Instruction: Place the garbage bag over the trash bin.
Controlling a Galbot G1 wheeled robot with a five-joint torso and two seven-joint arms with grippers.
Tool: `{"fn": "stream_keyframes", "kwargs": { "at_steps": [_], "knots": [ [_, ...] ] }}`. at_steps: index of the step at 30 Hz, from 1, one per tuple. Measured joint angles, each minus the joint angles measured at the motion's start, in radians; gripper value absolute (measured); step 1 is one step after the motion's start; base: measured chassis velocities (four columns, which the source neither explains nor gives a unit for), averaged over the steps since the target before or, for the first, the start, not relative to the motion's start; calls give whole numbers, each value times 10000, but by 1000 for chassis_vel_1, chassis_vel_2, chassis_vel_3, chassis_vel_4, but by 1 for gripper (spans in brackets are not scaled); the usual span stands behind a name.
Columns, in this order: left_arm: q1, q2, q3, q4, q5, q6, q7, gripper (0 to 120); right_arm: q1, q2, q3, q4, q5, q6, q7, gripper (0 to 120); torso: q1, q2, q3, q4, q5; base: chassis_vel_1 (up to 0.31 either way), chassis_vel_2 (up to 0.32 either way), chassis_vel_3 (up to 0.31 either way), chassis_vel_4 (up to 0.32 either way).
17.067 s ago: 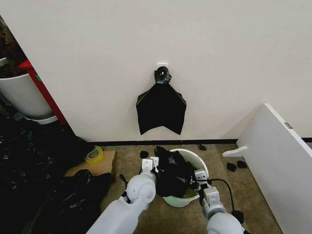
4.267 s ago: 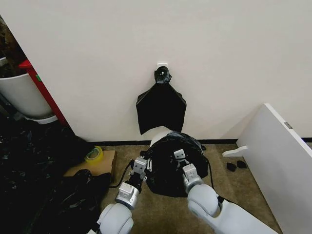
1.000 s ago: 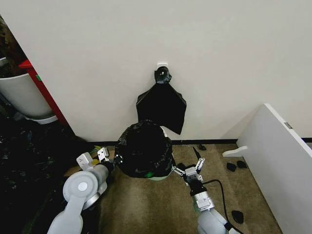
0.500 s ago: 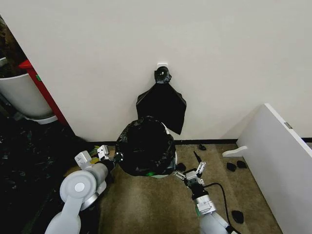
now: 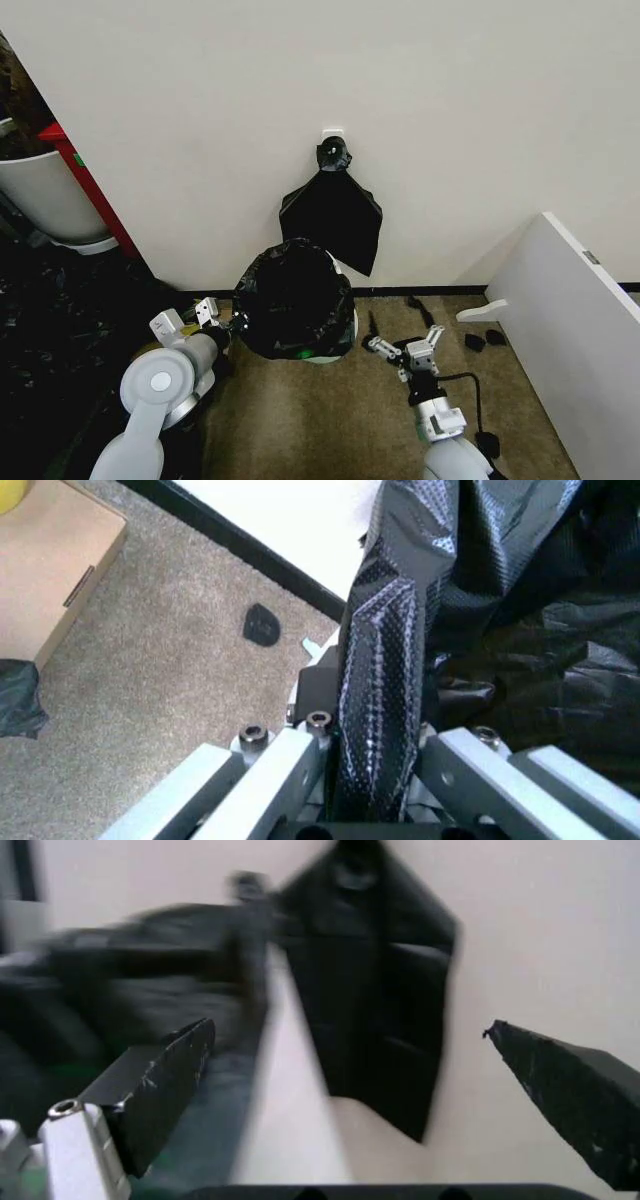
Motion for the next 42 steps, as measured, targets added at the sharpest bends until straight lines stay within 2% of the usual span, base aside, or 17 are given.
{"fn": "stream_keyframes", "kwargs": {
  "at_steps": [7,17,26,35,37,42],
  "knots": [
    [69,-15,35,-68,14,0,2,1,255,273,-136,-387,-279,83,-332,100,0,0,0,1,-1,0,0,0,0],
    [214,18,76,-397,12,40,6,1,546,455,-39,-1194,-1146,-1036,1032,100,0,0,0,1,-1,0,0,0,0],
    [271,20,104,-681,2,93,5,1,407,462,-134,-1515,-1507,-1188,1258,100,0,0,0,0,0,0,0,0,0],
    [226,104,-32,-690,-62,98,6,1,115,144,-82,-1443,-1933,100,394,100,0,0,0,0,0,0,0,0,0],
    [206,170,-38,-681,-21,99,47,1,85,-12,280,-1547,-1911,928,-45,100,0,0,0,1,2,0,0,0,0],
    [109,385,95,-575,127,48,218,1,145,-98,1051,-1680,-1467,1670,-427,100,0,0,0,1,1,0,0,0,0]
  ]
}}
